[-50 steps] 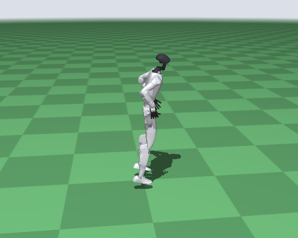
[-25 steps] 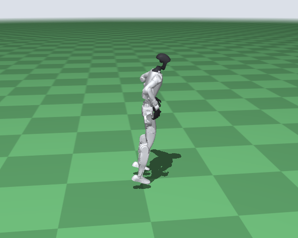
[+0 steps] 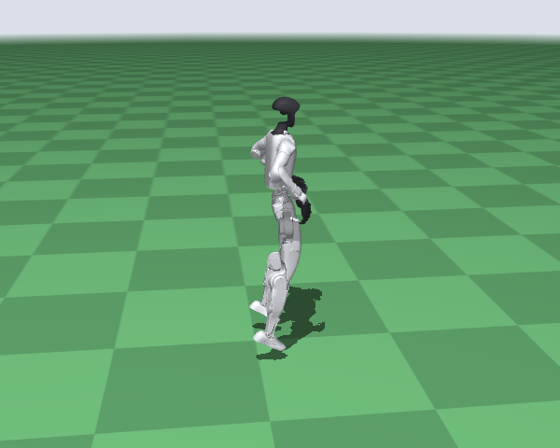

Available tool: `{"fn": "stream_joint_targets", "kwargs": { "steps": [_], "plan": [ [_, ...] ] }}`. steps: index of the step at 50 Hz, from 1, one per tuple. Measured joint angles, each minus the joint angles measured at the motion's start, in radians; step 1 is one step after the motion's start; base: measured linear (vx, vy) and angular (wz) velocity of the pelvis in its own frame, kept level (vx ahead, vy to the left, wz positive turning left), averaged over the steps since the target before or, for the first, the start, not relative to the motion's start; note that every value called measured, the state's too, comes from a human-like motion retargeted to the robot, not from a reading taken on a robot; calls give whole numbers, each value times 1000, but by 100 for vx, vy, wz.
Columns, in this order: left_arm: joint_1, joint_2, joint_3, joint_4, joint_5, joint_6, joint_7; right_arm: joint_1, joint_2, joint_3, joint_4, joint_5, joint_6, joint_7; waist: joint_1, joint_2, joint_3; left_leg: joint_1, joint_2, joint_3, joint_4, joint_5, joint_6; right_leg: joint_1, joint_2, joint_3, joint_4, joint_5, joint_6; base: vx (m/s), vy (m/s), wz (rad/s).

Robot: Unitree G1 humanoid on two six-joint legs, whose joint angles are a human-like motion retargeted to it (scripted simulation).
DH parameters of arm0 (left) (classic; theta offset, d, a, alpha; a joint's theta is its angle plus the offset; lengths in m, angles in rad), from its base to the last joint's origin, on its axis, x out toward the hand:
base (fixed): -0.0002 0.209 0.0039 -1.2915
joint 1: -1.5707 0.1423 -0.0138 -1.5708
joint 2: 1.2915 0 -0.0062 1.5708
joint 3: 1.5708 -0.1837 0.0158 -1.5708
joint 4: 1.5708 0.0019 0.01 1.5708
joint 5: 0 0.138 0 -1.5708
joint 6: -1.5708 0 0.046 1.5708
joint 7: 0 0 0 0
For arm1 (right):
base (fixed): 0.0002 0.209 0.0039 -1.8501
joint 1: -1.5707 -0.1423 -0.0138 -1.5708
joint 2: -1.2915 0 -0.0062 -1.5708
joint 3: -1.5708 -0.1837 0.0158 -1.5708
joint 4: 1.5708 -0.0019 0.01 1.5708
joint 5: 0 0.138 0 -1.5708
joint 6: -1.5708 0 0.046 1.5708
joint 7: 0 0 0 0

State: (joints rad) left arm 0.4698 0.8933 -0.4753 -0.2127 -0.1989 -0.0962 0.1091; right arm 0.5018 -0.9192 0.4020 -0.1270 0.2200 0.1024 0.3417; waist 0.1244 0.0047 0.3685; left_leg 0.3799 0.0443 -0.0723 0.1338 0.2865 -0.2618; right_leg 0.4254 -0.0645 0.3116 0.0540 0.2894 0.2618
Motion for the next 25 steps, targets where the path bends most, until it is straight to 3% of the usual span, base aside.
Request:
{"fn": "stream_joint_targets", "kwargs": {
  "steps": [2, 3, 5, 7, 10, 13, 17, 20, 25],
  "plan": [
    [-24, -20, 9, 9, -8, 5, 66, -24, 12, 7, -13, -34, -10, -81, 17, 1, 29, -52, 24, 18, -56, -161, 48, -60, 4, 28, -48, -161, -19, -23, 4, 18],
    [-57, -30, 12, 19, -40, 13, 117, -50, 21, 11, -11, -45, -12, -147, 12, -1, 90, -60, 20, 37, 9, -337, 133, -62, 9, 5, 6, -316, -73, -33, 4, 44],
    [-62, -45, 3, 38, -106, 18, 200, -52, 42, 31, -4, -43, -27, -255, -1, -5, 151, -163, 15, 37, 289, -672, 305, -149, 41, -41, 265, -636, -174, -28, 2, 49],
    [-28, -71, -6, 54, -146, 7, 242, -23, 65, 42, -5, -36, -40, -301, -5, -7, 151, -304, 21, 33, 520, -777, 377, -289, 79, -61, 505, -759, -229, -23, 0, 11],
    [-17, -120, -1, 79, -192, -32, 270, -9, 99, 28, -13, -43, -47, -346, -14, -15, 151, -367, 27, 62, 527, -709, 290, -374, 78, -66, 550, -693, -199, -7, 3, -16],
    [-72, -155, -6, 138, -198, -38, 246, -41, 123, 10, 2, -59, -31, -365, -16, -20, 143, -214, 1, 84, 165, -492, 203, -268, 16, -50, 268, -511, -99, 6, 5, -21],
    [-68, -177, -41, 212, -151, -31, 136, -22, 97, 6, 15, -49, -35, -318, -41, 24, -51, -192, 42, 111, -155, -282, 89, -283, 20, -124, 38, -360, -43, 0, 0, 0],
    [-29, -173, -74, 228, -127, -56, 84, 4, 56, 20, 7, -33, -52, -254, -66, 41, -135, -193, 55, 137, -217, -285, 20, -270, 28, -168, -22, -330, -51, -2, 2, -17],
    [-102, -139, -102, 265, -164, -105, 78, -111, 84, 99, 70, -32, -57, -261, -31, -23, -121, -217, 7, 195, -220, -359, 38, -292, -26, -158, -63, -425, -59, -13, -2, -62]
  ]
}}
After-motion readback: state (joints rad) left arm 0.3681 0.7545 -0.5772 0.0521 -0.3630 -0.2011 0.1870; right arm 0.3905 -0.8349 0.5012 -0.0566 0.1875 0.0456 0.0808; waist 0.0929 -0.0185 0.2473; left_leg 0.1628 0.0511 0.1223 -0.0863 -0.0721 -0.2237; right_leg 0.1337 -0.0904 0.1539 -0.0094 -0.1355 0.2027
